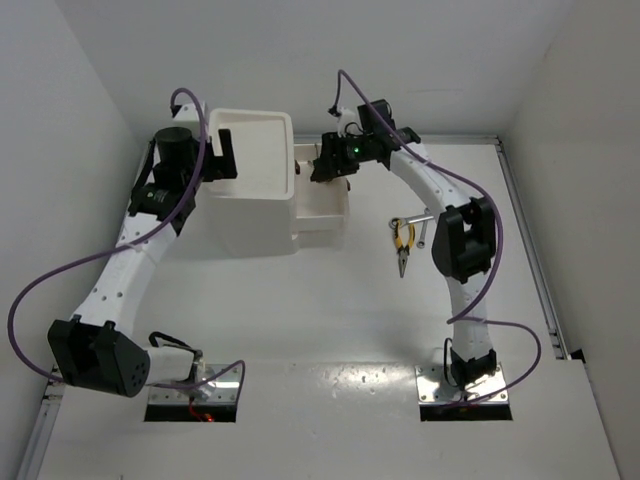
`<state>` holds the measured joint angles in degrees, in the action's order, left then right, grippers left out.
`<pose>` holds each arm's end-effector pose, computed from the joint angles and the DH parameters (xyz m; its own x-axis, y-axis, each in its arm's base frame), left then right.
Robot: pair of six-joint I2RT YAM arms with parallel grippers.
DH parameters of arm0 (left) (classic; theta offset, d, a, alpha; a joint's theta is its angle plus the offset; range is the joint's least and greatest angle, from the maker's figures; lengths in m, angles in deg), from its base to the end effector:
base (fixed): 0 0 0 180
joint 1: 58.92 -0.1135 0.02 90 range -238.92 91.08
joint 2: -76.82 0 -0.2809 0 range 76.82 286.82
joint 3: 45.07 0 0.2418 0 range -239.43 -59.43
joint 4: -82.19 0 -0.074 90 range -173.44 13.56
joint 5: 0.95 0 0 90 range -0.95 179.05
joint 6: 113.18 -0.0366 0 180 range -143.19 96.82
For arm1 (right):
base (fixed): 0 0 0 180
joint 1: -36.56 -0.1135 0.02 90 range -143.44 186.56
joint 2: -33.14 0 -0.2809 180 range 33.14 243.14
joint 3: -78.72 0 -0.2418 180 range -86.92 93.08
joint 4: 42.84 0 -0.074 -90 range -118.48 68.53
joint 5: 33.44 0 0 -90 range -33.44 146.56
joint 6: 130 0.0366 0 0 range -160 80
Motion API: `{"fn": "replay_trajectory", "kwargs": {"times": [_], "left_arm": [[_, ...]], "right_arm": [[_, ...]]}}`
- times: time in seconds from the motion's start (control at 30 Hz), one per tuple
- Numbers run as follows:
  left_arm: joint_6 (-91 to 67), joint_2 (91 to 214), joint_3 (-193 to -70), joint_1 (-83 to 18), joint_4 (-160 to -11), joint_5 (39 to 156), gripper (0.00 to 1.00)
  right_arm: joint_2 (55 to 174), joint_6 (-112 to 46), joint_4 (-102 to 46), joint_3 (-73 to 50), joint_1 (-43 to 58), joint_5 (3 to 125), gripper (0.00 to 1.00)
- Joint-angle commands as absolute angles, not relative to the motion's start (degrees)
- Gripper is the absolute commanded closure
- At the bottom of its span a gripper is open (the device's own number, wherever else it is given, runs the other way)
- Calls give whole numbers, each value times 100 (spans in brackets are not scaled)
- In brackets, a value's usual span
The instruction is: Sort the tools into containers
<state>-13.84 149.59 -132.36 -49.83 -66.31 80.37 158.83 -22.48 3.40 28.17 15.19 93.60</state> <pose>0.2737 -0.0382 0.4102 -0.2868 -0.1166 -0.9509 -0.0333 0.9932 -0.1117 0.4588 0.2032 0.2878 -0.8118 -0.0596 -0.5808 -0.4826 0.6286 0.6100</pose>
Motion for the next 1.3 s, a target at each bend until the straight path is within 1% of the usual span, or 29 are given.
{"fn": "replay_trajectory", "kwargs": {"times": [0.0, 0.03, 0.1, 0.2, 0.4, 0.57, 0.63, 0.77, 0.83, 0.93, 1.0, 1.03, 1.07, 1.1, 1.13, 1.27], "left_arm": [[-1256, 15003, -13484, -4934, -6780, 7816, 0], [-1255, 15064, -13484, -4934, -6780, 7816, 0], [-1255, 15065, -13484, -4934, -6780, 7746, 0], [-1255, 15126, -13598, -4934, -6780, 7613, 0], [-1255, 15399, -13871, -4934, -6727, 7376, 0], [-1255, 15679, -14055, -4986, -6490, 7455, 8], [-1255, 15758, -14125, -4986, -6314, 7526, 14], [-1150, 15881, -14126, -5091, -6191, 7701, 22], [-1097, 15943, -14126, -5092, -6077, 7701, 25], [-1044, 16092, -14187, -5153, -5858, 7701, 25], [-1044, 16093, -14188, -5224, -5796, 7788, 29], [-1044, 16154, -14188, -5224, -5795, 7876, 41], [-1183, 16154, -14240, -5276, -5795, 7947, 50], [-1272, 16207, -14240, -5276, -5734, 8191, 61], [-1351, 16207, -14336, -5276, -5586, 8263, 80], [-1746, 16427, -14627, -5329, -5321, 8475, 100]], "right_arm": [[15848, -2401, 237, 3174, 1371, 9391, 46], [15848, -2401, 237, 3174, 1371, 9313, 43], [15848, -2401, 237, 3226, 1318, 9217, 35], [15795, -2453, 237, 3226, 1318, 9101, 33], [15287, -2506, 53, 3104, 1432, 8680, 35], [14776, -2506, 53, 2761, 1818, 8267, 36], [14662, -2506, 114, 2647, 1985, 8188, 36], [14529, -2506, 272, 2234, 2625, 8099, 36], [14529, -2506, 334, 2024, 2855, 8099, 37], [14477, -2576, 404, 1777, 3233, 8161, 37], [14529, -2637, 404, 1575, 3435, 8431, 37], [14529, -2638, 404, 1574, 3436, 8512, 37], [14529, -2847, 457, 1496, 3488, 8652, 37], [14590, -2936, 457, 1443, 3489, 8714, 38], [14678, -3024, 536, 1442, 3489, 8784, 38], [14793, -3331, 554, 1293, 3367, 9153, 45]]}}
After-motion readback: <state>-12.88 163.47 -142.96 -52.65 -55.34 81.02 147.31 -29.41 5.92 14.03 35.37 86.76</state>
